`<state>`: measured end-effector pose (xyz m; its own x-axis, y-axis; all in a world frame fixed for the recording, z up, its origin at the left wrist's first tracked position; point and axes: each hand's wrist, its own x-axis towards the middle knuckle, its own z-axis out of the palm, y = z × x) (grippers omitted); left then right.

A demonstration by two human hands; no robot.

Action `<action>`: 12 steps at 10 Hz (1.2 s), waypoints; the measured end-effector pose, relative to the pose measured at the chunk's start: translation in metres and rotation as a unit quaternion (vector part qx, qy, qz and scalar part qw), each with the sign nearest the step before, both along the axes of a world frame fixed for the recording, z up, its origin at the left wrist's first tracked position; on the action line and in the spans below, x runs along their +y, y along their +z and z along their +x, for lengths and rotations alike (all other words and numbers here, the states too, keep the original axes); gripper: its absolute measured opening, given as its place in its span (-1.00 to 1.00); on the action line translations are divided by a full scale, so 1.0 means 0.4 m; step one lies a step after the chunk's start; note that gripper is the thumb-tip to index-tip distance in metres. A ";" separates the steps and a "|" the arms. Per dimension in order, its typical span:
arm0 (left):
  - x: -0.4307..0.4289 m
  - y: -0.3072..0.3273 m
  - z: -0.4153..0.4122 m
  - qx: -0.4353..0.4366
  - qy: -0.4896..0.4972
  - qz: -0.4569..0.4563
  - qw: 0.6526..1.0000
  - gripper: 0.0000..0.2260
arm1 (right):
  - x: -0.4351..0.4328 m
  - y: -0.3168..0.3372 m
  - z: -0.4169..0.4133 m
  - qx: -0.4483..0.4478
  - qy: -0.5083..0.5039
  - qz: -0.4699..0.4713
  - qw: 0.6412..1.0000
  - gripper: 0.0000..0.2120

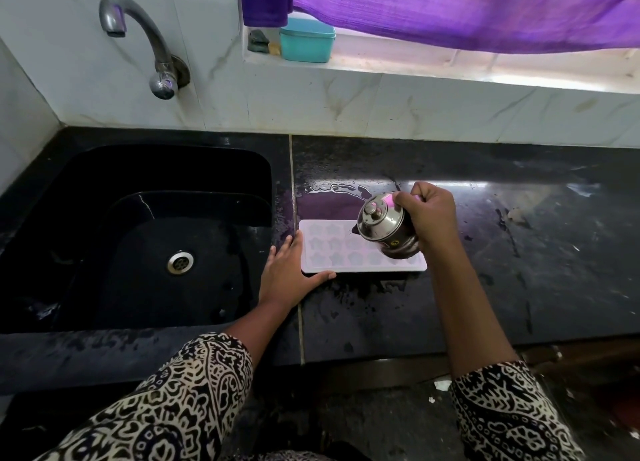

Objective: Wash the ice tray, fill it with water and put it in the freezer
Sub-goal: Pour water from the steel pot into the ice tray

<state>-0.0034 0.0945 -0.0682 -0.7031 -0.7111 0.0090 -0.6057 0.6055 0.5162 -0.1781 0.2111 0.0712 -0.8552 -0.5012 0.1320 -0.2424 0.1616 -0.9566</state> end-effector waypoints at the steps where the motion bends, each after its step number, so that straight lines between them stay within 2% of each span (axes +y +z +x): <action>1: 0.000 0.000 0.000 0.000 0.001 0.000 1.000 -0.01 | 0.002 0.003 0.001 0.001 0.001 0.002 1.000 -0.60; 12: -0.004 -0.010 0.000 0.002 0.001 -0.004 1.000 0.00 | 0.010 -0.004 -0.012 -0.015 -0.004 -0.012 1.000 -0.63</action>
<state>-0.0033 0.0931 -0.0724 -0.7016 -0.7124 0.0172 -0.6047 0.6079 0.5145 -0.1831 0.2150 0.0695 -0.8630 -0.4914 0.1171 -0.2114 0.1407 -0.9672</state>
